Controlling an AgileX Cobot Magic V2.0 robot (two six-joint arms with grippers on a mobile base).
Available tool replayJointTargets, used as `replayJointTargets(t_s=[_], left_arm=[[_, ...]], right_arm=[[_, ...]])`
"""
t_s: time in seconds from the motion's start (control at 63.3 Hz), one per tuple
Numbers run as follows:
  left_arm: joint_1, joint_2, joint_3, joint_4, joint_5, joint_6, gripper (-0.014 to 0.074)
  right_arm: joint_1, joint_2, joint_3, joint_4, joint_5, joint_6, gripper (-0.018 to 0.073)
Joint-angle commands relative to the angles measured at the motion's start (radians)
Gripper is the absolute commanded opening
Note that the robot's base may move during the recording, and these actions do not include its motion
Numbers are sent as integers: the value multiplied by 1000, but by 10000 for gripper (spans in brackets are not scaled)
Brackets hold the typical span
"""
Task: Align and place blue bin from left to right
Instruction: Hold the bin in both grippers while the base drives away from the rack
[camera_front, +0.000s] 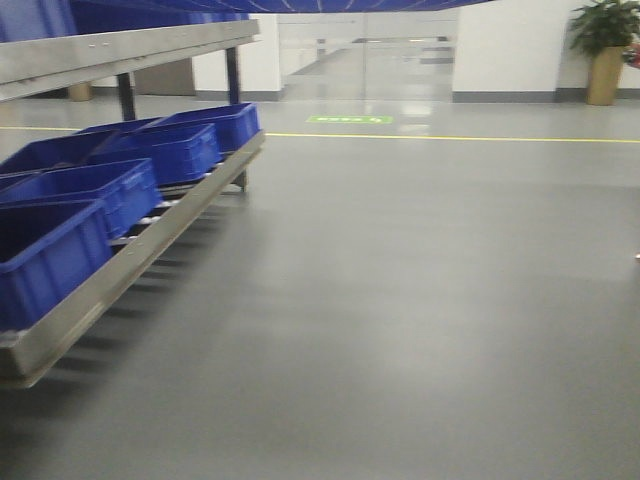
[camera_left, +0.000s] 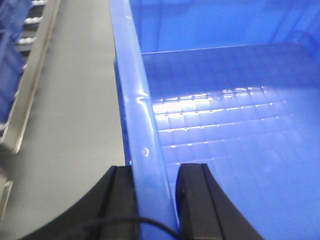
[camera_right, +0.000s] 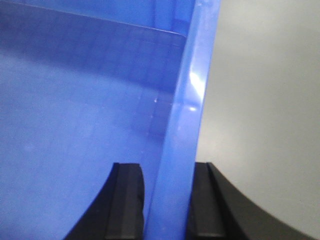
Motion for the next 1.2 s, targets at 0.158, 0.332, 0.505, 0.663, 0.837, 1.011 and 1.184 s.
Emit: replayJointTargets(t_s=[0.158, 0.332, 0.505, 0.663, 0.837, 1.011, 1.184], left_arm=[[-4, -19, -10, 20, -90, 20, -12], [-4, -19, -10, 20, -90, 20, -12], [-4, -19, -10, 20, -90, 20, -12], [-4, -19, -10, 22, -90, 20, -12], [-4, -19, -10, 22, -90, 20, -12], [-4, -19, -10, 24, -90, 20, -12], [-4, -19, -10, 38, -90, 20, -12]], right_arm=[[0, -25, -13, -25, -83, -43, -70], [0, -25, -13, -25, -83, -43, -70], [0, -25, -13, -25, -85, -43, -70], [0, -25, -13, -25, -85, -43, -70], [0, -25, -13, -25, -85, -43, -70], [0, -25, -13, -25, -85, -43, -70], [0, -25, -13, -25, -85, -43, -70]])
